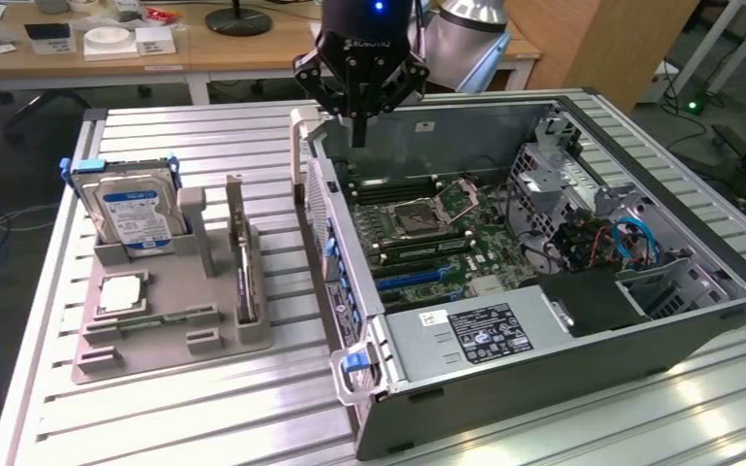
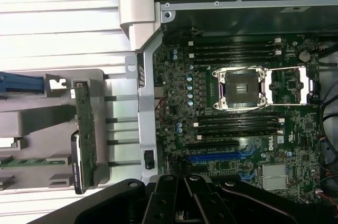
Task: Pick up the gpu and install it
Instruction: 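Reach for the gpu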
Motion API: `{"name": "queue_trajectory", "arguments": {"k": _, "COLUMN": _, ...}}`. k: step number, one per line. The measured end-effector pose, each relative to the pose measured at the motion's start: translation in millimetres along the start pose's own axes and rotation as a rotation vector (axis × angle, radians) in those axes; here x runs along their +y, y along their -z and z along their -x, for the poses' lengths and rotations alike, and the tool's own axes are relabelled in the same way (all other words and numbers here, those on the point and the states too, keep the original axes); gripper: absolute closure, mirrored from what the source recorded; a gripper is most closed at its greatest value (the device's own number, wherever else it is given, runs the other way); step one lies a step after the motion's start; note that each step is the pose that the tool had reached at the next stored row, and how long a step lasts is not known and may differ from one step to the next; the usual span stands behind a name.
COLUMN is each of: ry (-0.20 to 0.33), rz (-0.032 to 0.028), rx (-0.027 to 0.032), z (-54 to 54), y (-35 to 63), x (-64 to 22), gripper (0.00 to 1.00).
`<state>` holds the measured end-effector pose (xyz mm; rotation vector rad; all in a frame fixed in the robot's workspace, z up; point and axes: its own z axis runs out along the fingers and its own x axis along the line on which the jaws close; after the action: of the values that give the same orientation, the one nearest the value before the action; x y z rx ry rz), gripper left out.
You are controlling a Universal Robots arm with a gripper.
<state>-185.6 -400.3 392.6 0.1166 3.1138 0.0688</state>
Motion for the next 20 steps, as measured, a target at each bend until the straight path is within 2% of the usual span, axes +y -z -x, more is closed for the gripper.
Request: {"name": "queue_trajectory", "arguments": {"k": 20, "ry": 0.000, "rz": 0.0000, "rx": 0.0002, "z": -20.0, "y": 0.1, "x": -2.5, "gripper": 0.89}}
